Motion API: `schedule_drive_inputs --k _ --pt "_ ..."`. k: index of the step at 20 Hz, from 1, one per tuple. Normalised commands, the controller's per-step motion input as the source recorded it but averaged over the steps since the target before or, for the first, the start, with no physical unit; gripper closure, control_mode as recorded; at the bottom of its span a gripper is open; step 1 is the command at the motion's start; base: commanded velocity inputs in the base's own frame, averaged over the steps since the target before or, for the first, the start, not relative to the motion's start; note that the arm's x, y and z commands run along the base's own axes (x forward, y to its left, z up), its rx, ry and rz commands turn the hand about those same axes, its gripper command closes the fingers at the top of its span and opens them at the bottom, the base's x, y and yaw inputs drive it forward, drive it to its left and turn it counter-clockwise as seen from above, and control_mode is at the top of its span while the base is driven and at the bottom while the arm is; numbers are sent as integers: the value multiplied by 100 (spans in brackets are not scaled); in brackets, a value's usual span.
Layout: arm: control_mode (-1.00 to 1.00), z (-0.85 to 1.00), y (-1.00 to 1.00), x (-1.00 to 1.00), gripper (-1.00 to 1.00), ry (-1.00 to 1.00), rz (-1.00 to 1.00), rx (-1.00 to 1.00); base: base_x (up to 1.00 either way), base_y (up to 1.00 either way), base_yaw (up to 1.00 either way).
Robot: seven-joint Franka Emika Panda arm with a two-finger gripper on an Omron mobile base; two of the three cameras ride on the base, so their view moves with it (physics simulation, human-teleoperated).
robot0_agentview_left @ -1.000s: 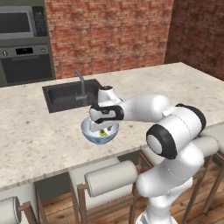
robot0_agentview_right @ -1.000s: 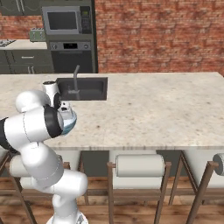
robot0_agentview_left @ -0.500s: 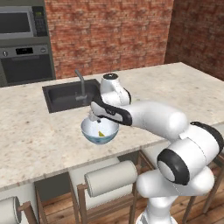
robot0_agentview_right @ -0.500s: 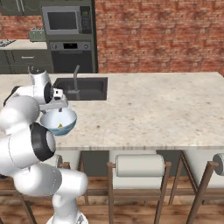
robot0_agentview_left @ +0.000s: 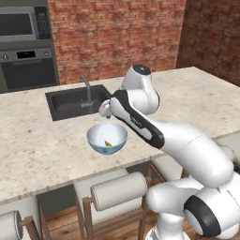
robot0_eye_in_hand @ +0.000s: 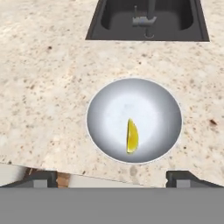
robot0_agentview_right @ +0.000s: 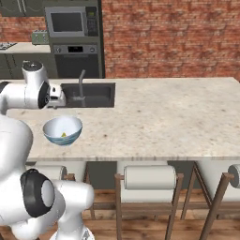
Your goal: There is a bowl on the dining counter. Grab a lemon wedge from the fridge and place it in the bowl. Then get the liquor bottle and glass cup from the cabinet and place them next to the bowl.
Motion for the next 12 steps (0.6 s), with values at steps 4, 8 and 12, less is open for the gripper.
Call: schedule_drive_inputs --k 4,8,12 --pt "-100 100 -25 -66 -100 0 -7 0 0 0 0" --pt "-100 91 -50 -82 -100 2 -11 0 0 0 0" --pt "-100 27 -52 -79 -100 11 -6 0 0 0 0"
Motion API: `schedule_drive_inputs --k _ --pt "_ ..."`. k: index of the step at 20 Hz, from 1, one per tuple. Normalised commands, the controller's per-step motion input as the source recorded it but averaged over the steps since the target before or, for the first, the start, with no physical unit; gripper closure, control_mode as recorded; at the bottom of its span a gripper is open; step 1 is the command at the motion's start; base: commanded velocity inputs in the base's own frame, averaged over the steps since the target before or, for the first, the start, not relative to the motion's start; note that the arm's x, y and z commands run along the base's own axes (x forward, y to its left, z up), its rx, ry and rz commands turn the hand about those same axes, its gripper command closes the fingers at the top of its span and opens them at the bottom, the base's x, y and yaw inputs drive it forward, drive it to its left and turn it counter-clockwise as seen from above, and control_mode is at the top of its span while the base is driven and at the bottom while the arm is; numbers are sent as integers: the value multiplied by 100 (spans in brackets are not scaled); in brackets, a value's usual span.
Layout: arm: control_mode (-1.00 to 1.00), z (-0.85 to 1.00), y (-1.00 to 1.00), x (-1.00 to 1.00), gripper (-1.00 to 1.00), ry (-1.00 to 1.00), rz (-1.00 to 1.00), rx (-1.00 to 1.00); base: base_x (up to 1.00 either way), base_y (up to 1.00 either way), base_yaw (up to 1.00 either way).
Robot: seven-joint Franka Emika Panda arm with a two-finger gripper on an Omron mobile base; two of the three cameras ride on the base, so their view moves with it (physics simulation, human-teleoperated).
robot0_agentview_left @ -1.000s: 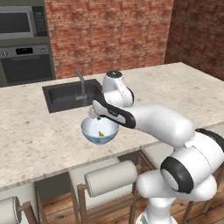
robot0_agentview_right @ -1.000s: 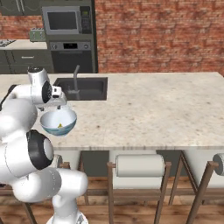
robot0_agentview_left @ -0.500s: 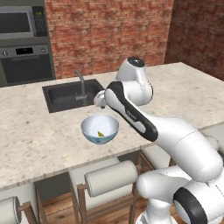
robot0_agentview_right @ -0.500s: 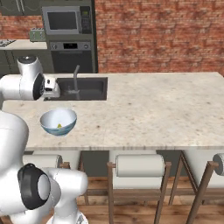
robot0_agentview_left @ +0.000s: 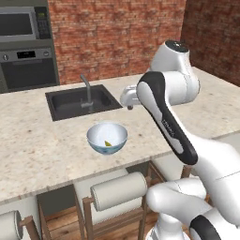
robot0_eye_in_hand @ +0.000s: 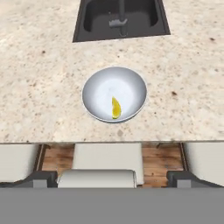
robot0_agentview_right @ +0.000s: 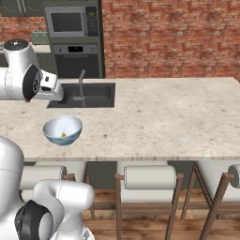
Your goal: There is a bowl on the dining counter. Grab a lemon wedge from the fridge and place it in the bowl. Then get the liquor bottle and glass cup from the cabinet and place them next to the bowl.
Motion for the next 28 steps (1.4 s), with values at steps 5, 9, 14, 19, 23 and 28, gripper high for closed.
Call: schedule_drive_inputs --k 5,9,14,19,23,28 --pt "-100 0 -31 -39 -100 15 -4 0 0 0 0" --pt "-100 0 -8 -38 -100 0 -2 0 0 0 0" --pt "100 0 0 0 -100 0 0 0 -96 8 26" --pt "100 0 0 0 -100 0 0 0 -46 17 94" --pt "100 0 0 0 -100 0 0 0 -19 35 98" --pt "100 0 0 0 -100 0 0 0 2 61 87"
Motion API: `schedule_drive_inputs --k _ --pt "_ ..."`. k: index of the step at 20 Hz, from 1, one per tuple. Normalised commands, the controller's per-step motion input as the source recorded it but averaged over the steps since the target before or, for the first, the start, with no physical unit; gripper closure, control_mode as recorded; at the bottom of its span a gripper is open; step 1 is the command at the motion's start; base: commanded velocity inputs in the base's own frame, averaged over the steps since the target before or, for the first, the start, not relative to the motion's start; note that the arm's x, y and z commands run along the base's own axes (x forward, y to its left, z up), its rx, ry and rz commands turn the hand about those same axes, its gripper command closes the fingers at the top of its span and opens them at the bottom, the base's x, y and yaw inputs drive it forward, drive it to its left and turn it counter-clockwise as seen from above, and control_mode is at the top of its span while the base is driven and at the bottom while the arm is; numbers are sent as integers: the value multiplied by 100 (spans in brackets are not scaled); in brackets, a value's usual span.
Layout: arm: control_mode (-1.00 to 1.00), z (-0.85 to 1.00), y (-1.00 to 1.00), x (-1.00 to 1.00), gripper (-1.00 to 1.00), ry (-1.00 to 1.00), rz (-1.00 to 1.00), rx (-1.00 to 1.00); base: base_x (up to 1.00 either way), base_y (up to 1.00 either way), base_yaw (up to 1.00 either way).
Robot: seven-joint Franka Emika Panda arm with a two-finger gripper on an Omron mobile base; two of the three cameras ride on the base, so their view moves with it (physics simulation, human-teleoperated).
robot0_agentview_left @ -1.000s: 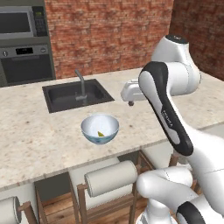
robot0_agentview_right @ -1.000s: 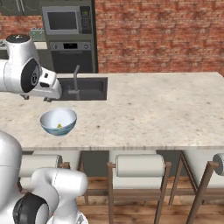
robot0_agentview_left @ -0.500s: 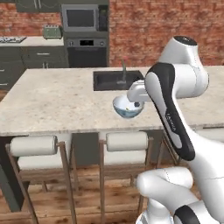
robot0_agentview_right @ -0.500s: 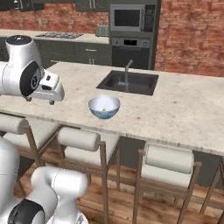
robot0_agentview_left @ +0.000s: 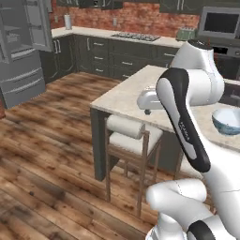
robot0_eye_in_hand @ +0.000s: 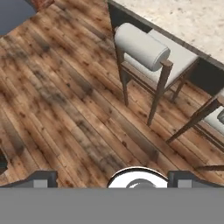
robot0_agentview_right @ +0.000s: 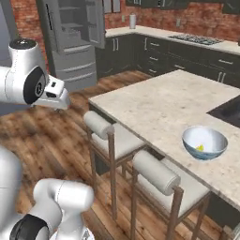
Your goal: There is a bowl on the dining counter. Grab a lemon wedge from the fridge and place it in the bowl. Then get the liquor bottle and glass cup from the cabinet and place them next to the bowl.
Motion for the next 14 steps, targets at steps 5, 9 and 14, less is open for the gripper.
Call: schedule_drive_inputs --k 5,9,14 --pt "100 0 0 0 -100 0 0 0 67 57 41" --pt "100 0 0 0 -100 0 0 0 100 59 0" --pt "100 0 0 0 -100 0 0 0 100 63 -10"
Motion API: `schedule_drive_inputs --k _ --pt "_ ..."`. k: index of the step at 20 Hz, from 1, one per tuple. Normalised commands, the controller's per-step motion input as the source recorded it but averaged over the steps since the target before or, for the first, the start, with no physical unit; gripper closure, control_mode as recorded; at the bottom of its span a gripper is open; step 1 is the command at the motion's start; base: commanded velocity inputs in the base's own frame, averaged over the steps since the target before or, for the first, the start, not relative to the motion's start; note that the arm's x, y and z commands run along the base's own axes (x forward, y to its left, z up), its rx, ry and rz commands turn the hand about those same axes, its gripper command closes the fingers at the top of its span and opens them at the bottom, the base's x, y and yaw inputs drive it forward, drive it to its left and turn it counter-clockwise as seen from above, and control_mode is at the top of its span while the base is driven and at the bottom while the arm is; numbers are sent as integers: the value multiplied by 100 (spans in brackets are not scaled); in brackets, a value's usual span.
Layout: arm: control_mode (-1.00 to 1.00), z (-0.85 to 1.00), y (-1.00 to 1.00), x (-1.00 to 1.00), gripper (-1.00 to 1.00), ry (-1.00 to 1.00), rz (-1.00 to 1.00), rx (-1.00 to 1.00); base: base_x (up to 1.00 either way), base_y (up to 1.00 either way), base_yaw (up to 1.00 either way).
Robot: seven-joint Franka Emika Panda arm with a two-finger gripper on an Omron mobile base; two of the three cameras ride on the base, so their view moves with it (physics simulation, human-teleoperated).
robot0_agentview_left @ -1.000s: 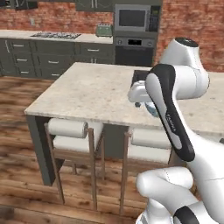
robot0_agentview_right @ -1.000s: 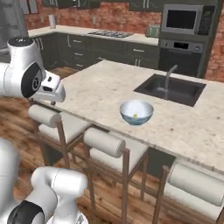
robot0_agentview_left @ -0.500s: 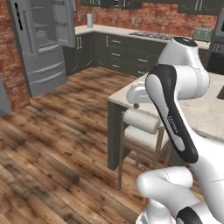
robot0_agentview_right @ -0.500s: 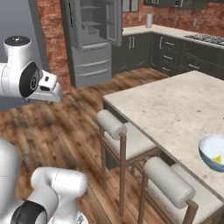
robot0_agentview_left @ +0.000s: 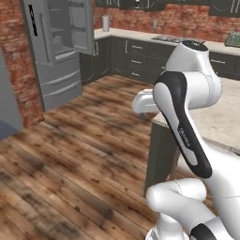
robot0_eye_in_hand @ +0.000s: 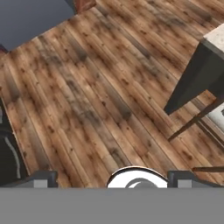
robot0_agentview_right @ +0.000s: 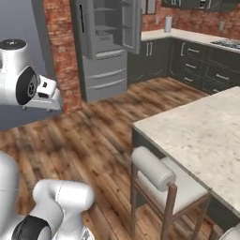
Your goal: There is a bowl on the dining counter. Grab a lemon wedge from the fridge and place it in the bowl. Then get the liquor bottle and glass cup from the cabinet and place them next to the bowl.
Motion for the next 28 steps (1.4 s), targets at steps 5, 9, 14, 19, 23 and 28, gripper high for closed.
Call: schedule_drive_inputs --k 5,9,14,19,23,28 --pt "100 0 0 0 -100 0 0 0 100 63 -31" --pt "100 0 0 0 -100 0 0 0 100 53 -35" --pt "100 0 0 0 -100 0 0 0 100 44 -37" --pt "100 0 0 0 -100 0 0 0 100 37 -39" --pt "100 0 0 0 -100 0 0 0 100 32 -39" --pt "100 0 0 0 -100 0 0 0 100 32 -39"
